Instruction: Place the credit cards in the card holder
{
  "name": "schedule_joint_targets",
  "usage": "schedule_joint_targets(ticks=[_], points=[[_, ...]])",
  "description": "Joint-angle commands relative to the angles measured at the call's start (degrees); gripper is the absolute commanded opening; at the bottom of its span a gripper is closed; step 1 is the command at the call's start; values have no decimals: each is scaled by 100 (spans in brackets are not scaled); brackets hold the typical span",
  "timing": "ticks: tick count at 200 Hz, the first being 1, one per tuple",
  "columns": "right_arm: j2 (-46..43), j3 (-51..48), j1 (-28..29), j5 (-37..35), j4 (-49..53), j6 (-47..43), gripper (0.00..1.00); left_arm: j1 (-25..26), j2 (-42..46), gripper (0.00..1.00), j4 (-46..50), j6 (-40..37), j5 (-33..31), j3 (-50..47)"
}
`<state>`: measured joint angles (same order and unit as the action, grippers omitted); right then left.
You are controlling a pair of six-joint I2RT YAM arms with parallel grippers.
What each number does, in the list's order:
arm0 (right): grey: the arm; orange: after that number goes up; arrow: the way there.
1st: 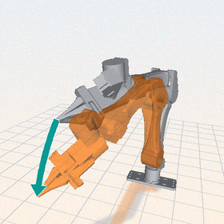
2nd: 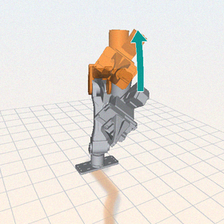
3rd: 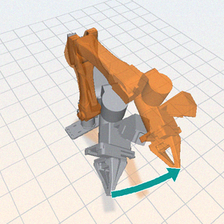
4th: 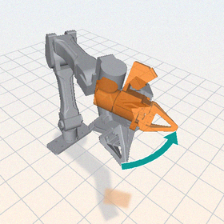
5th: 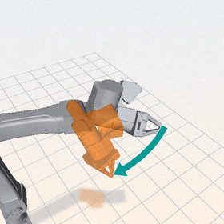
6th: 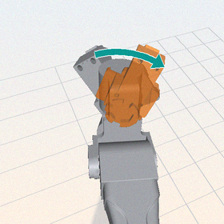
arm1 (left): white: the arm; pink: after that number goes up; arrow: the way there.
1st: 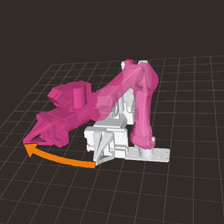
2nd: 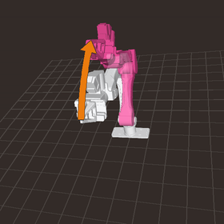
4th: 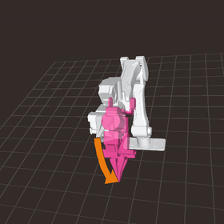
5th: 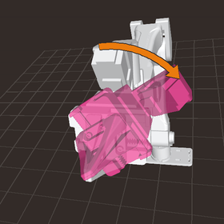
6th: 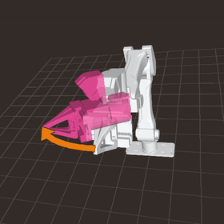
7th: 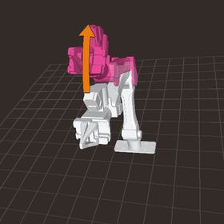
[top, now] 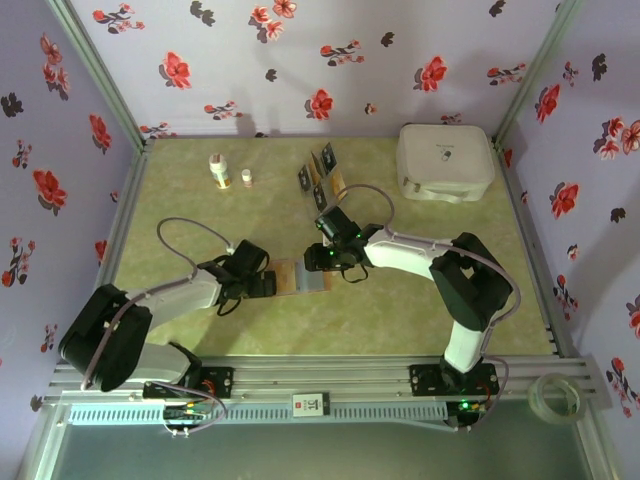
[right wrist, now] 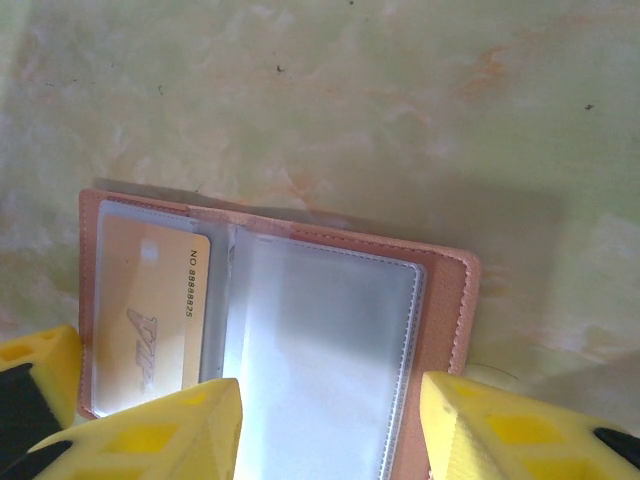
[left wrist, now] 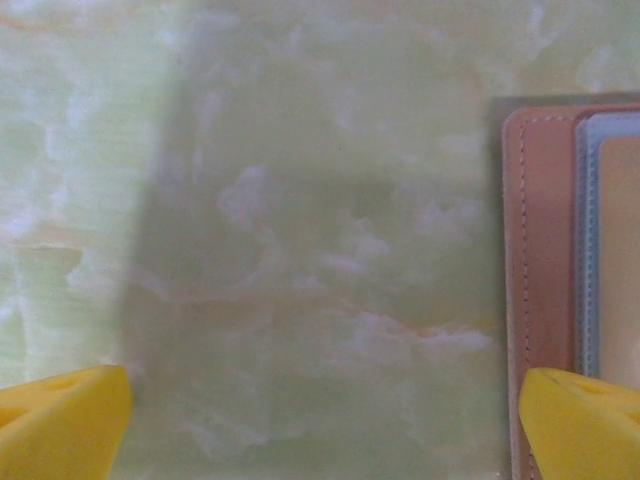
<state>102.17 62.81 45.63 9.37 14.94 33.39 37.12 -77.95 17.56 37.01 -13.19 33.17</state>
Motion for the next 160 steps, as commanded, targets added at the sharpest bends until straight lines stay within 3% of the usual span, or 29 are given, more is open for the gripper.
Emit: schedule_joint_targets(ticks=[1,160], points=[[154,220,-33,-75,103,-122,50,66,-115,100,-12,121,-89,11],[571,371,194,143,117,-91,49,157,-330,100,-157,165,-152,-64]])
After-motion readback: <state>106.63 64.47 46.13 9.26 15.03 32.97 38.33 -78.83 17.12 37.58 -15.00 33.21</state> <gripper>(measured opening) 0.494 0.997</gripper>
